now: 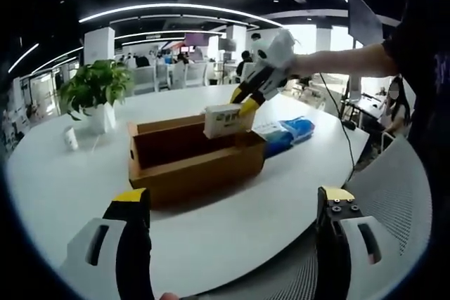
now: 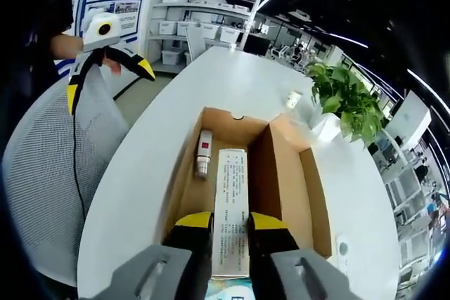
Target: Operate the shoe box by opening the lid, removing the specified soft item, and placing it in the target area until the item is outside and the box remains undamaged.
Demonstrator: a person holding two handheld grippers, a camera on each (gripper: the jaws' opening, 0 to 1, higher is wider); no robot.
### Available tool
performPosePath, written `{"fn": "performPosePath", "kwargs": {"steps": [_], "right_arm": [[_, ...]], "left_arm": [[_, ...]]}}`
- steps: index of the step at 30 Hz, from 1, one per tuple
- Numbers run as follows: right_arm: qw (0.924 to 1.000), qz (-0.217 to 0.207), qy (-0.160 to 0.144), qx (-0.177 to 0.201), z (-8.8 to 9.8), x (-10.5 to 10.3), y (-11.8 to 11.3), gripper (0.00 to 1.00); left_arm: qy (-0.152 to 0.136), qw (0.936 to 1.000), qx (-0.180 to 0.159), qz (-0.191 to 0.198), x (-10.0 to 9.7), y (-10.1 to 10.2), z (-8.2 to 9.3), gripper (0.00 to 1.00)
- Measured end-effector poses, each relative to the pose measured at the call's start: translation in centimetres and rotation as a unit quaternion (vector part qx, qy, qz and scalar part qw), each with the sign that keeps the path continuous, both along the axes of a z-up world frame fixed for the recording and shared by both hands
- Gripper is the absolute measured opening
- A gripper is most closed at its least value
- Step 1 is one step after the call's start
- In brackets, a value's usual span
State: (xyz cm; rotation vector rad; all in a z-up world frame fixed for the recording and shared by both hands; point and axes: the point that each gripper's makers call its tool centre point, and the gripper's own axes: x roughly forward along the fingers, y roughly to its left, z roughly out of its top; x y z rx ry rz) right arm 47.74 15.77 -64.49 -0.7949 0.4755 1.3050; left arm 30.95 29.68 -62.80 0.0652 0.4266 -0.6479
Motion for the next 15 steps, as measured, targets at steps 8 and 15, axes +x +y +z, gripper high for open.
{"fn": "performPosePath", "kwargs": {"steps": [8, 15], "right_arm": [[0.9999, -0.014, -0.008, -0.001, 0.9, 0.4, -1.9, 0.14], [0.9996, -0.025, -0.012, -0.004, 1.3, 0.8, -3.4, 0.14]], "left_arm": [[0.002, 1.0, 0.0, -0.002, -0.1, 0.0, -0.1, 0.98], [0.004, 1.0, -0.001, -0.003, -0.1, -0.1, -0.1, 0.98]]}}
